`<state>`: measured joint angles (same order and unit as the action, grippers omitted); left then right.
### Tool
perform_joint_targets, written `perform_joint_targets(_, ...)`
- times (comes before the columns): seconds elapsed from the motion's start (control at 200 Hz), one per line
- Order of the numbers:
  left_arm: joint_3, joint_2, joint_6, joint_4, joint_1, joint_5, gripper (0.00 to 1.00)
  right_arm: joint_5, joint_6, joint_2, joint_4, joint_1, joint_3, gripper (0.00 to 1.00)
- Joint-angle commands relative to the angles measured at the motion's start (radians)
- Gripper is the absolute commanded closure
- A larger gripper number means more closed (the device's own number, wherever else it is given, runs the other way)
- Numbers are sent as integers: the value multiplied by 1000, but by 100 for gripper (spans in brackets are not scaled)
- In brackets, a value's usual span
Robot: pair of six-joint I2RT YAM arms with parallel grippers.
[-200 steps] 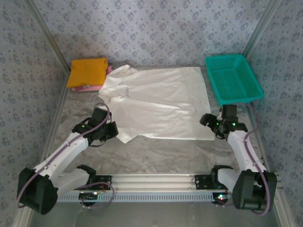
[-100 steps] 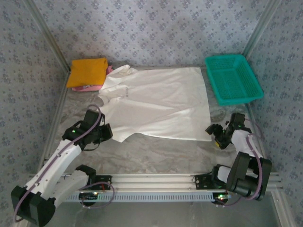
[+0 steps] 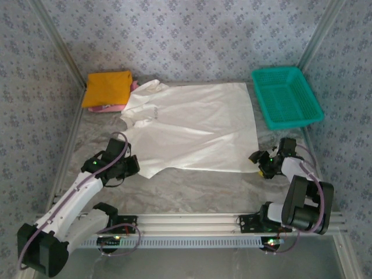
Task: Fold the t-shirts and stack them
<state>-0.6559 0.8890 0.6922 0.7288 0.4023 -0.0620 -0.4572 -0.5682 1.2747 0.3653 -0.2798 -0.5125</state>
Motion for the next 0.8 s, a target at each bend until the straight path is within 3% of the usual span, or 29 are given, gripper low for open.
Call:
perform_joint_targets(0.0,8,-11,-5,-11,-15,14,100,38,-30,-24,-23,4,43,50)
perform_joint_targets(0.1,15,-16,-4,-14,-36,23,100,46,-24,-72,20,-5,35,68)
perform_joint_targets(0.195,30,-15,-9,-44,-43,6,100,43,-16,-82,30,-7,30,100)
perform_joint_targets(0.4,15,-16,-54,-55,-43,-13,100,-7,6,-90,79,-8,14,100)
perform_joint_targets(0.5,9,-56,-68,23,-43,-5,100,-20,-1,-152,152,-26,11,100)
perform_joint_targets(0.66,61,-131,21,36,-15,-50,100,-113,-31,-191,221,-89,50,100)
perform_joint_targets(0.795,2,-130,99,126,99,45,100,-86,-53,-318,362,-104,53,100)
